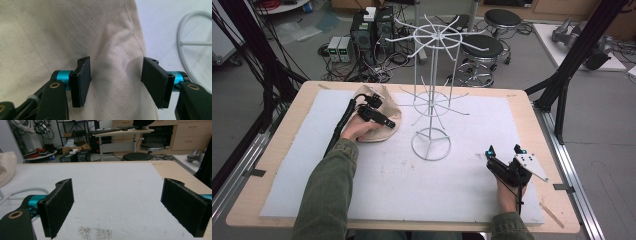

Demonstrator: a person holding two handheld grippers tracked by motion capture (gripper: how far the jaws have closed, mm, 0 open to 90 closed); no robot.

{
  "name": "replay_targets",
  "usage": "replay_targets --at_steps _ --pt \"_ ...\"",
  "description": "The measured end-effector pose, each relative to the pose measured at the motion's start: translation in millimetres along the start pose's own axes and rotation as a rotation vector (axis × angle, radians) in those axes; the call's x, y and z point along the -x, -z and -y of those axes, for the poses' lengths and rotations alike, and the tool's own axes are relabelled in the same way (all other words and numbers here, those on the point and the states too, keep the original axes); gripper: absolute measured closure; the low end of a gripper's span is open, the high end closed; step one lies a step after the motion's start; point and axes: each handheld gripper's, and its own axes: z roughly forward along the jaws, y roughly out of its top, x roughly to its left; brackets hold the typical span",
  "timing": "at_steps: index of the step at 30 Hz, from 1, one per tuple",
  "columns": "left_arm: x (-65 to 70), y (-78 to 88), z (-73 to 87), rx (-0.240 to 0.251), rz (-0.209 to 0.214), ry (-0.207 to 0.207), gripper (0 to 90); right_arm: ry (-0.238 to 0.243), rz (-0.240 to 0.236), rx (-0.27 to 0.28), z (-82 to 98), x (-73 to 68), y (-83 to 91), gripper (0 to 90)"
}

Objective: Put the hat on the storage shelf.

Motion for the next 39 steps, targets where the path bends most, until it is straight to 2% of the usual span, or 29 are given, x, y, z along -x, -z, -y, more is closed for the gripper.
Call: replay_targets --at_steps 3,6,7,9,10,12,13,14,15,19,20,22,24,25,28,32,34,36,39 --pt "3.4 -0.4 -0.6 -0.015 -0.027 -0.021 42.2 -0.004 -0.001 0.002 -0.1 0.1 0.0 10.2" --pt "4.8 -0.9 -0.5 -0.014 -0.039 -0.037 44.1 -0.007 0.000 0.001 -0.1 0.3 -0.3 10.2" --pt "5.7 -1.5 0.2 -0.008 -0.046 -0.053 44.7 -0.011 0.001 0.000 -0.1 0.1 0.2 10.2" --pt "6.9 -1.0 2.0 0.003 -0.040 -0.067 48.8 -0.004 0.002 0.003 -0.3 0.0 0.2 10.2" --pt "7.1 -0.1 3.7 0.013 -0.013 -0.087 51.9 -0.003 0.001 0.003 -0.3 -0.2 0.2 10.2" --pt "7.4 0.2 4.0 0.019 -0.003 -0.098 59.2 0.004 0.002 0.002 -0.5 -0.8 0.4 10.2" --pt "9.5 1.6 5.3 0.039 0.010 -0.114 62.3 0.009 0.001 0.005 -0.6 -1.2 0.4 10.2" --pt "9.5 3.1 6.1 0.060 0.018 -0.110 65.6 0.010 0.002 0.004 -0.6 -1.5 0.3 10.2" --pt "9.5 3.1 6.1 0.060 0.018 -0.110 69.1 0.016 0.003 0.009 -0.5 -0.9 -0.4 10.2" --pt "7.2 8.7 14.2 0.131 0.062 -0.102 74.0 0.008 0.004 0.002 -0.6 0.0 -0.2 10.2" --pt "7.2 8.7 14.2 0.131 0.062 -0.102 75.5 -0.003 0.003 0.002 -0.6 -0.3 0.1 10.2" --pt "7.3 11.7 18.1 0.166 0.084 -0.099 77.3 0.003 0.005 0.000 -0.8 0.4 0.5 10.2" --pt "8.6 12.3 18.6 0.173 0.084 -0.104 78.1 0.002 0.004 0.001 -0.8 0.3 0.4 10.2" --pt "10.8 13.5 18.2 0.172 0.080 -0.124 78.5 0.002 0.004 0.004 -0.6 0.2 0.1 10.2" --pt "12.6 14.3 17.9 0.173 0.077 -0.130 79.2 -0.003 0.001 0.003 -0.7 -0.4 0.0 10.2" --pt "12.8 15.9 19.0 0.181 0.087 -0.110 79.9 0.001 0.002 -0.001 -0.9 0.5 0.8 10.2" --pt "12.8 16.9 19.6 0.184 0.084 -0.113 80.2 -0.001 -0.001 0.000 -0.9 0.8 0.7 10.2" --pt "13.2 18.7 21.0 0.192 0.073 -0.123 80.3 -0.002 -0.003 -0.001 -0.9 0.9 0.8 10.2" --pt "11.6 24.2 24.7 0.214 0.054 -0.110 80.4 -0.005 -0.004 0.001 -1.0 0.7 1.0 10.2"
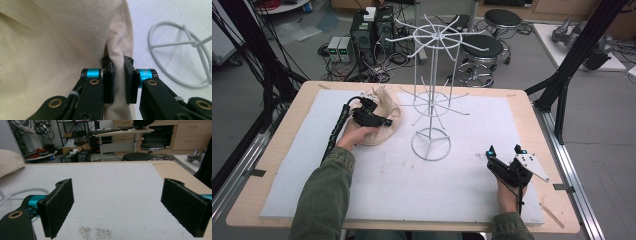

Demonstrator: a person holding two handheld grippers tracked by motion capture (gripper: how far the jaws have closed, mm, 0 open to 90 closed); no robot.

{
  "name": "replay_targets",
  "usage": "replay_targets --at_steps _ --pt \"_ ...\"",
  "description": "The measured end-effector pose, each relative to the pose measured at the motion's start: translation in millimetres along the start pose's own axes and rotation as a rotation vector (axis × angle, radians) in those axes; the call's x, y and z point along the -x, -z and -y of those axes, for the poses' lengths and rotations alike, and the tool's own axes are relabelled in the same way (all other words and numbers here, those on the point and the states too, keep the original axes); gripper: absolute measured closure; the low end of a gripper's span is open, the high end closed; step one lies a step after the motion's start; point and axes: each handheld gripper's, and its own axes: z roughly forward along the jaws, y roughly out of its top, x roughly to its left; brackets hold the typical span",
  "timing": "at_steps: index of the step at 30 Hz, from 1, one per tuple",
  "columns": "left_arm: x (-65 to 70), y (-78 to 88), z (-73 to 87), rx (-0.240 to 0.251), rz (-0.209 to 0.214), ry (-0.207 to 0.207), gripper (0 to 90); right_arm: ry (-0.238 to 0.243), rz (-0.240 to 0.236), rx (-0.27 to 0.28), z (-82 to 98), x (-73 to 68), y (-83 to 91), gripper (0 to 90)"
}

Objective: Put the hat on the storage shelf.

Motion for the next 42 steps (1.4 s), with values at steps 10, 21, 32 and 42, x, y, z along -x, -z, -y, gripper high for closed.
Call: replay_targets --at_steps 10,21,32,42 --pt "1.3 28.2 8.7 0.087 -0.006 0.009 80.6 -0.001 -0.012 0.001 -0.2 -1.0 1.4 10.2" --pt "4.7 67.4 17.4 0.222 0.027 -0.016 80.5 -0.001 -0.023 -0.003 0.2 -1.4 0.7 10.2" --pt "16.7 99.5 17.8 0.357 0.026 -0.062 80.6 -0.004 -0.026 -0.009 0.5 -1.5 0.5 10.2" --pt "30.4 127.9 18.1 0.443 0.047 -0.105 80.5 0.000 -0.027 -0.013 0.8 -1.6 -0.2 10.3"
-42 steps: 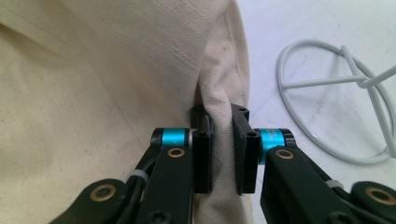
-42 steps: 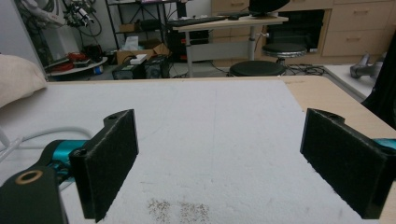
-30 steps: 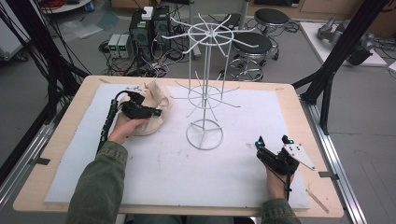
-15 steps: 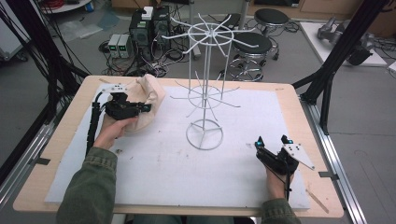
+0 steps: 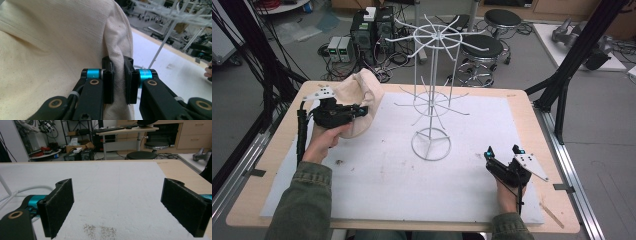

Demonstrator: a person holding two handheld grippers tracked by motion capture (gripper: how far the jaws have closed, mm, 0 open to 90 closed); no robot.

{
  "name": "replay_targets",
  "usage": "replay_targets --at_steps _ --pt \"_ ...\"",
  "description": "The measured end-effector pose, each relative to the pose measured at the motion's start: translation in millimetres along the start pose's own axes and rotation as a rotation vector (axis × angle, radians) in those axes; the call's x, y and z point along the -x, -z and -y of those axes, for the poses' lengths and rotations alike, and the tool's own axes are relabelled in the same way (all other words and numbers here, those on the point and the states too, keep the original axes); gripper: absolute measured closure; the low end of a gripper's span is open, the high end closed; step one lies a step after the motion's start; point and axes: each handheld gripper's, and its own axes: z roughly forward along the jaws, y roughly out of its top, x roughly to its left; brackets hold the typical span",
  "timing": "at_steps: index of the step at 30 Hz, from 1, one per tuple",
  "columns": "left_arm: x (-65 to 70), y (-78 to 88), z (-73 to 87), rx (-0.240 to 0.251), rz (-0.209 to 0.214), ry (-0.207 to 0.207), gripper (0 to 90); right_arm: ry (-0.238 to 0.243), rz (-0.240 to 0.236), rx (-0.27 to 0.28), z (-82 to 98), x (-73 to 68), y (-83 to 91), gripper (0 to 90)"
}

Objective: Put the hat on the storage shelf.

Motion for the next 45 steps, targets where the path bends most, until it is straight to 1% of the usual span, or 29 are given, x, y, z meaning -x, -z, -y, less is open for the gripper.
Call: replay_targets --at_steps 2,6,8,12,13,15,18,22,25,26,28,30,38,42,45 --pt "3.7 4.8 -1.7 0.006 0.010 -0.005 80.5 0.004 -0.003 0.000 0.1 0.0 -0.2 10.2" --pt "13.9 15.0 -4.7 0.024 0.004 -0.029 80.4 0.007 -0.015 -0.008 0.8 -0.6 -1.3 10.2" --pt "20.1 22.4 -7.4 0.048 0.006 -0.045 80.5 0.007 -0.015 -0.008 0.8 -0.7 -1.2 10.2" --pt "29.2 34.2 -12.5 0.103 0.020 -0.056 80.4 0.002 -0.020 -0.005 0.4 -1.4 0.1 10.2" --pt "31.3 36.8 -13.8 0.112 0.027 -0.060 80.4 0.006 -0.020 -0.003 0.3 -1.1 0.1 10.2" --pt "34.8 41.2 -16.8 0.116 0.040 -0.074 80.4 0.002 -0.020 -0.003 0.4 -1.2 0.2 10.2" --pt "41.4 46.5 -21.1 0.137 0.045 -0.088 80.4 -0.001 -0.021 -0.003 0.4 -1.0 0.3 10.2" --pt "47.0 51.1 -25.8 0.168 0.056 -0.092 80.4 -0.008 -0.024 0.000 0.4 -0.6 0.6 10.2" --pt "52.7 54.3 -29.8 0.181 0.066 -0.106 80.3 -0.011 -0.024 0.001 0.4 -0.7 0.7 10.2" --pt "54.5 55.5 -31.2 0.187 0.073 -0.117 80.3 -0.009 -0.025 0.001 0.5 -0.6 0.5 10.2" --pt "58.5 57.2 -33.5 0.216 0.089 -0.131 80.3 -0.011 -0.026 0.002 0.6 -0.8 0.3 10.2" --pt "61.8 58.8 -36.5 0.235 0.092 -0.139 80.2 -0.016 -0.028 -0.001 0.7 -1.1 0.6 10.2" --pt "77.0 65.4 -50.2 0.263 0.126 -0.179 80.2 -0.035 -0.026 -0.002 0.6 0.9 1.5 10.2" --pt "87.6 69.3 -58.6 0.254 0.124 -0.223 80.3 -0.032 -0.029 0.001 0.7 0.3 1.6 10.2" --pt "94.8 74.2 -66.5 0.263 0.128 -0.249 80.2 -0.032 -0.030 0.000 0.8 -0.3 1.7 10.2"
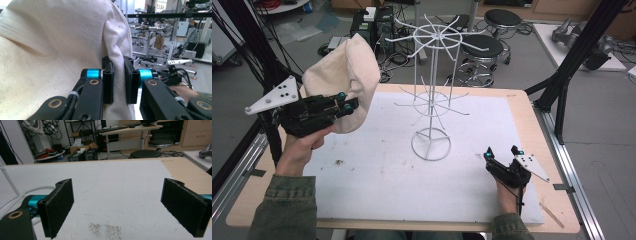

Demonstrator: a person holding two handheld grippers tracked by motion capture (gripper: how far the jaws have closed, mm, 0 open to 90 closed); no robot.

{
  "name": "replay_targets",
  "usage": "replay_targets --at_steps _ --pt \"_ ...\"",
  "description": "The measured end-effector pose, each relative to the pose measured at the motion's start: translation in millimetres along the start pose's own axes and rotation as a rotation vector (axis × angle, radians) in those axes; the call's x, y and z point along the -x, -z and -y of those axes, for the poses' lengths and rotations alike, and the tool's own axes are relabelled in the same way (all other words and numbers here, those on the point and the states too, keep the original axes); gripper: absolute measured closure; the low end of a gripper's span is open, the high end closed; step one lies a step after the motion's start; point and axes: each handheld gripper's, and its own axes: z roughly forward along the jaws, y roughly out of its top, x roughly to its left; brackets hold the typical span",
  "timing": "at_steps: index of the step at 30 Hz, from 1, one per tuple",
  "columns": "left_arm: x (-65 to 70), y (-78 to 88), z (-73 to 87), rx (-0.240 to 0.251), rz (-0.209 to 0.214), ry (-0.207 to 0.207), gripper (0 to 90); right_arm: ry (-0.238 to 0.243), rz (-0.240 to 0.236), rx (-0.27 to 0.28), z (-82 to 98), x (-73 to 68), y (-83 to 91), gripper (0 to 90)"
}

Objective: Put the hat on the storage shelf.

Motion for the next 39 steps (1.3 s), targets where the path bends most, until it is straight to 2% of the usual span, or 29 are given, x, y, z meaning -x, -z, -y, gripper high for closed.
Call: replay_targets --at_steps 9,18,21,24,30,35,39 --pt "19.2 0.9 -30.8 0.059 0.053 -0.060 80.2 -0.003 -0.001 0.004 0.0 -0.2 0.2 10.2" --pt "25.0 -4.1 -52.0 0.122 0.102 -0.089 80.2 -0.006 0.001 0.002 0.1 0.6 -0.2 10.2" --pt "27.1 -5.1 -59.2 0.149 0.103 -0.103 80.2 -0.005 0.001 0.001 0.2 1.1 -0.3 10.2" --pt "27.1 -3.6 -65.9 0.188 0.108 -0.106 80.3 -0.005 -0.002 0.000 0.1 1.2 0.2 10.2" --pt "28.6 -2.0 -78.9 0.253 0.147 -0.113 80.3 -0.005 -0.003 0.000 0.1 1.2 0.0 10.2" --pt "30.5 -6.1 -79.7 0.291 0.195 -0.108 80.3 -0.005 -0.002 0.000 0.1 1.2 0.0 10.2" --pt "31.5 -14.6 -72.5 0.292 0.216 -0.106 80.2 -0.006 -0.001 0.001 0.2 1.3 -0.4 10.2"
